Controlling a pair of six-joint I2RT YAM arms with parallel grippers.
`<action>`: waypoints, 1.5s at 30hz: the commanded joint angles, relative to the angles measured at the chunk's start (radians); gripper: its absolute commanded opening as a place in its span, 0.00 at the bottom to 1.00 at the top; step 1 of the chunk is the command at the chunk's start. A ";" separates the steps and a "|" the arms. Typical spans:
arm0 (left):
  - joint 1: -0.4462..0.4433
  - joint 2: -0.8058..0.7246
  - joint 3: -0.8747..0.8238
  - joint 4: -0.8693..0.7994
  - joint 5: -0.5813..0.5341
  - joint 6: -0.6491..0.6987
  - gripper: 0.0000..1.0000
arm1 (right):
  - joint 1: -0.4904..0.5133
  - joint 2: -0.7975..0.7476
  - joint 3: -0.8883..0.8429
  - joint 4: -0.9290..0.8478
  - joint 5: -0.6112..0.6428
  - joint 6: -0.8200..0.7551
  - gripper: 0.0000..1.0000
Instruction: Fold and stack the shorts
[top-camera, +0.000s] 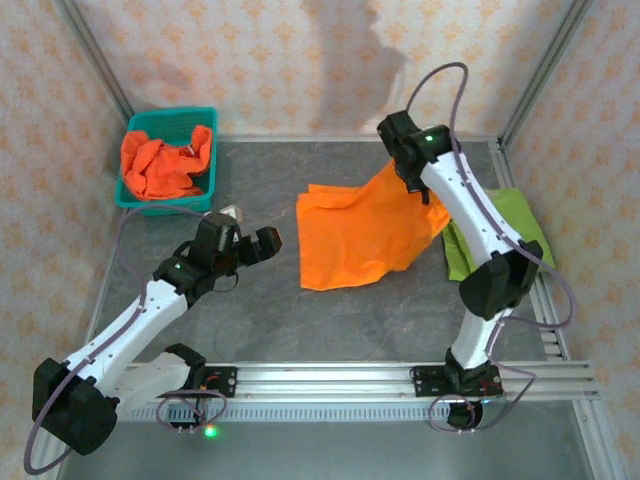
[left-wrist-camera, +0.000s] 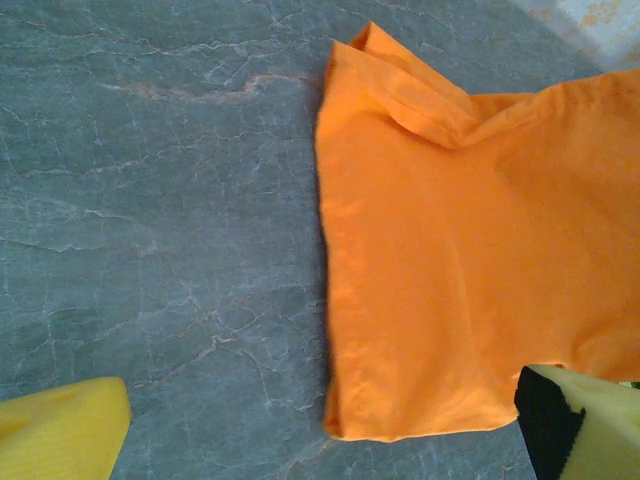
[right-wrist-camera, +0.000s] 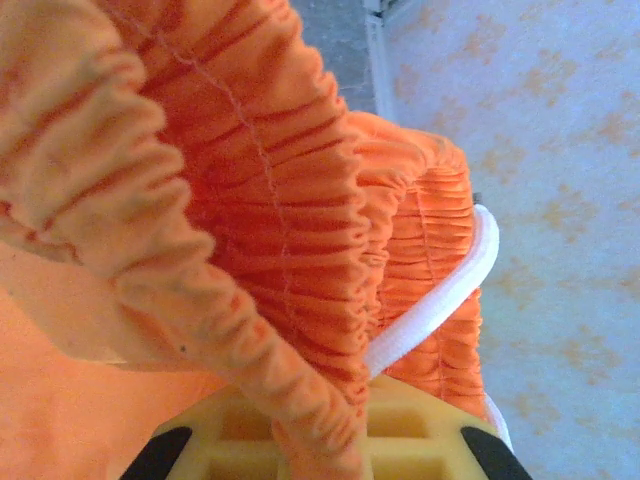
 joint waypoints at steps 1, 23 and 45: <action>0.015 -0.020 -0.011 0.022 -0.025 0.009 1.00 | 0.100 0.118 0.109 -0.160 0.151 0.082 0.00; 0.024 -0.077 -0.083 0.146 0.021 -0.045 1.00 | 0.018 -0.150 -0.265 0.393 -0.910 0.197 1.00; 0.022 -0.037 -0.069 0.190 0.131 -0.027 1.00 | -0.291 0.067 -0.481 0.487 -0.950 -0.055 1.00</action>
